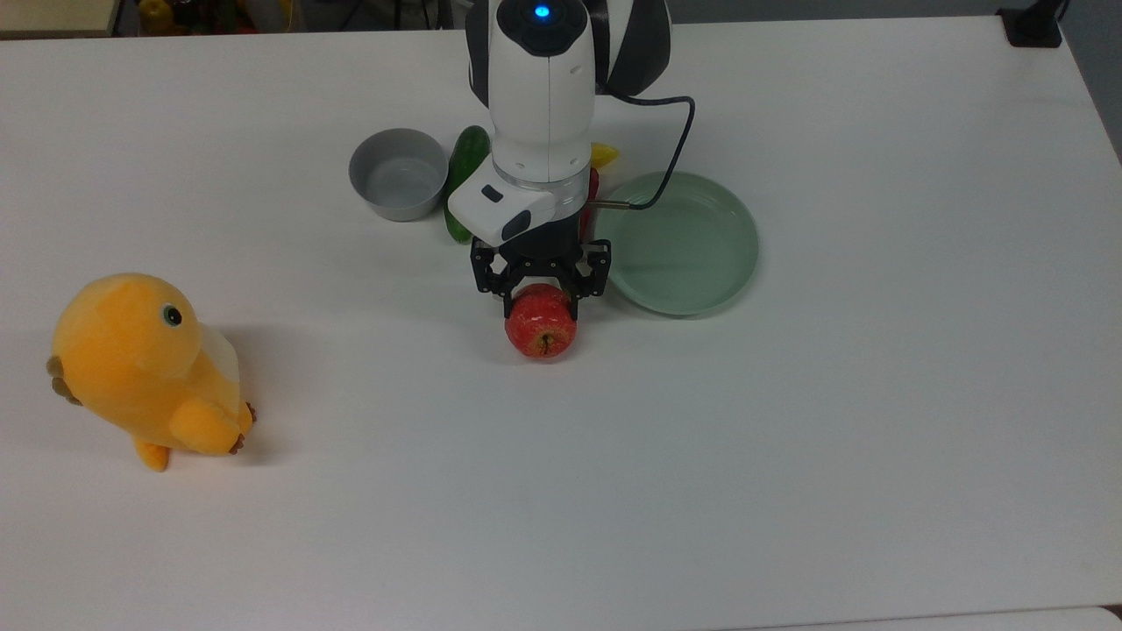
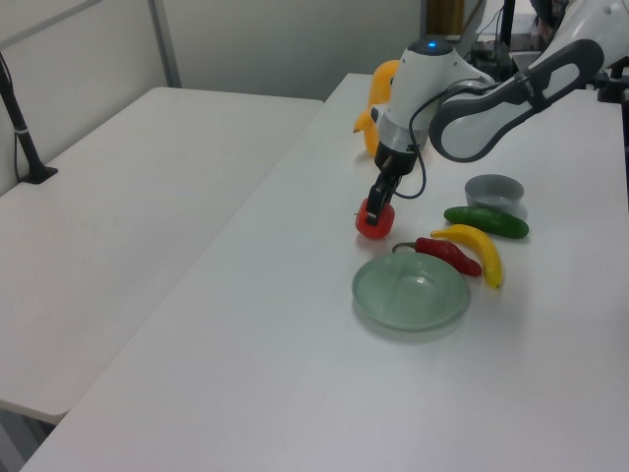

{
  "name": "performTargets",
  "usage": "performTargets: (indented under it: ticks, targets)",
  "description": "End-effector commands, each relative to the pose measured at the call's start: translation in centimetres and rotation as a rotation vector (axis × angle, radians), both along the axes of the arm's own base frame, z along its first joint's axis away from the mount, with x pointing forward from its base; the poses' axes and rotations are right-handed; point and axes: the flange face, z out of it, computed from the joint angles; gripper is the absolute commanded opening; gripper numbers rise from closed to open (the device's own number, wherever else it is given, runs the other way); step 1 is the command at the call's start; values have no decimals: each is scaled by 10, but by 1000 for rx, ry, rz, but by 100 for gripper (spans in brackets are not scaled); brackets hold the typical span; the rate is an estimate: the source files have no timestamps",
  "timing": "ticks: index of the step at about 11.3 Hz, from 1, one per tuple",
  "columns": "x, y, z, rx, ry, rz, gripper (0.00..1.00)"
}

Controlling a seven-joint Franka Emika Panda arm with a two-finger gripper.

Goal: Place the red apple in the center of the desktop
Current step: 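Carry the apple past the chili pepper and lower it onto the table, then open the gripper to release the apple on the table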

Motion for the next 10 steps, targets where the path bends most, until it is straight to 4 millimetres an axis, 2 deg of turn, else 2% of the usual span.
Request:
performTargets:
  ticks: [1, 2, 3, 8, 9, 10]
  targets:
    - [-1, -2, 1, -17, 16, 22, 49]
    - [-2, -2, -1, -26, 31, 41, 81]
    - [-3, -2, -3, -35, 44, 60, 100]
    - [-4, -4, 5, -41, 52, 73, 100]
    - [-4, -4, 11, -41, 53, 73, 100]
    - [-7, -6, 27, -39, 48, 71, 100]
